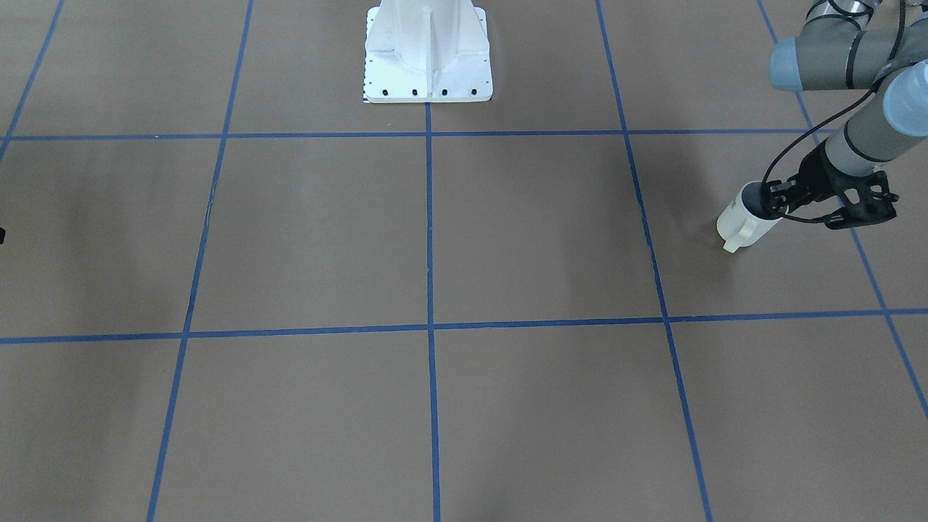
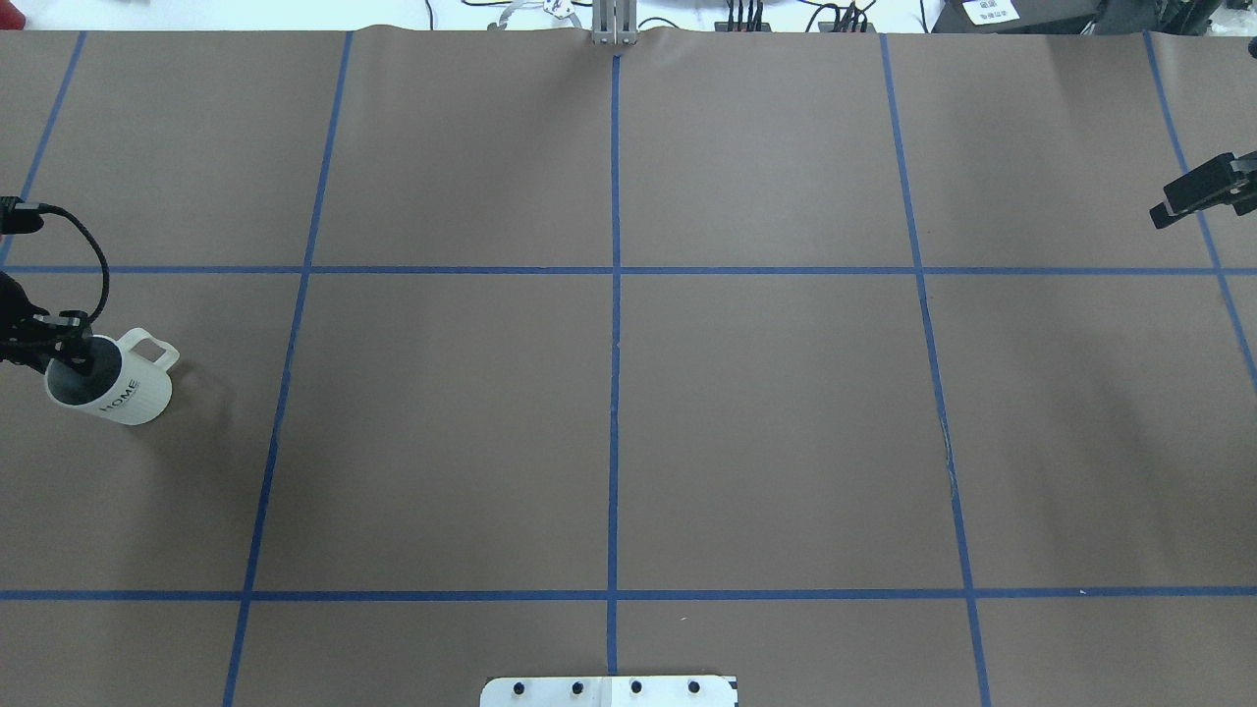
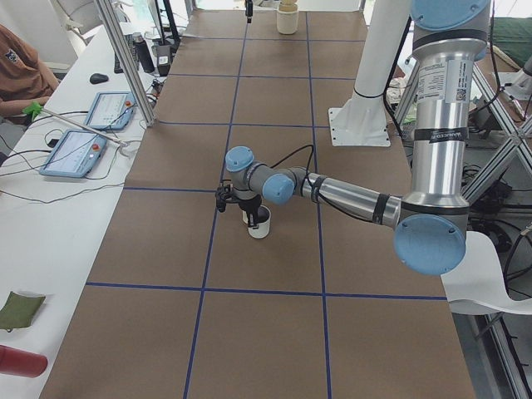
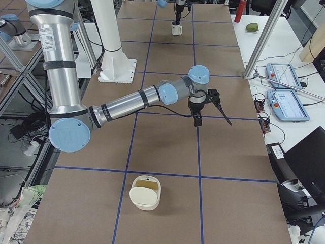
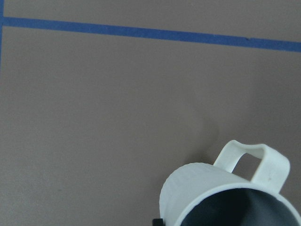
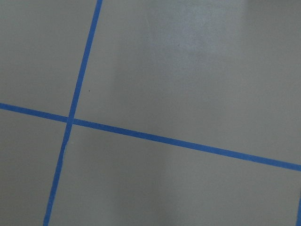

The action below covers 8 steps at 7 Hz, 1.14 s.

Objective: Left arm hands cup to right arm to dump lemon

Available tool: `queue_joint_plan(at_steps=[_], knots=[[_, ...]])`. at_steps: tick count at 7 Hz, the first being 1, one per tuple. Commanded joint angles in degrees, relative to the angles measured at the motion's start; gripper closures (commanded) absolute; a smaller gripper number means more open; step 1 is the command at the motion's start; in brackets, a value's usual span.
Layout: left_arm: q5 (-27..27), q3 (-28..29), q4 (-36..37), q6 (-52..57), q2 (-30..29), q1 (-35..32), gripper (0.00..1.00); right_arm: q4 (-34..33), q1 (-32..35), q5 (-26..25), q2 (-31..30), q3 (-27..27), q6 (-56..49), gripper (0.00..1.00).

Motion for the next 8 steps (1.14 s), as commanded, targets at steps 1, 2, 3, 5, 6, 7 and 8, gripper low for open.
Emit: queue_joint_plan(at_steps=[1, 2, 3, 5, 6, 7, 8], knots=[[0.28, -1.46, -0.07, 0.30, 0.82, -0.19, 0.00, 0.00, 0.00, -0.40, 0.00, -0.20, 0.15, 0.00], [0.81, -3.82, -0.16, 0.38, 1.95, -0.62, 0.00, 0.00, 0.00, 0.21, -0.52, -0.20, 0.16, 0.00], [1.25, -4.37, -0.07, 0.65, 1.62, -2.45, 0.00, 0.09, 0.00, 0.39, -1.83, 0.15, -0.02, 0.00], [2.03, -4.02, 0.46, 17.15, 0.30, -11.57, 0.00, 0.09, 0.09, 0.39, -2.98, -0.37, -0.19, 0.00], [3.35, -2.80, 0.55, 21.96, -1.01, -14.66, 0.00, -0.08, 1.83, 0.39, -3.34, -0.98, -1.50, 0.00], [3.36, -0.01, 0.55, 30.19, -2.68, -18.17, 0.00, -0.26, 4.02, 0.48, -4.30, -2.20, -7.17, 0.00], [3.36, 4.55, 0.55, 39.40, -5.30, -22.38, 0.00, -0.35, 6.91, 0.57, -4.92, -4.74, -12.80, 0.00]])
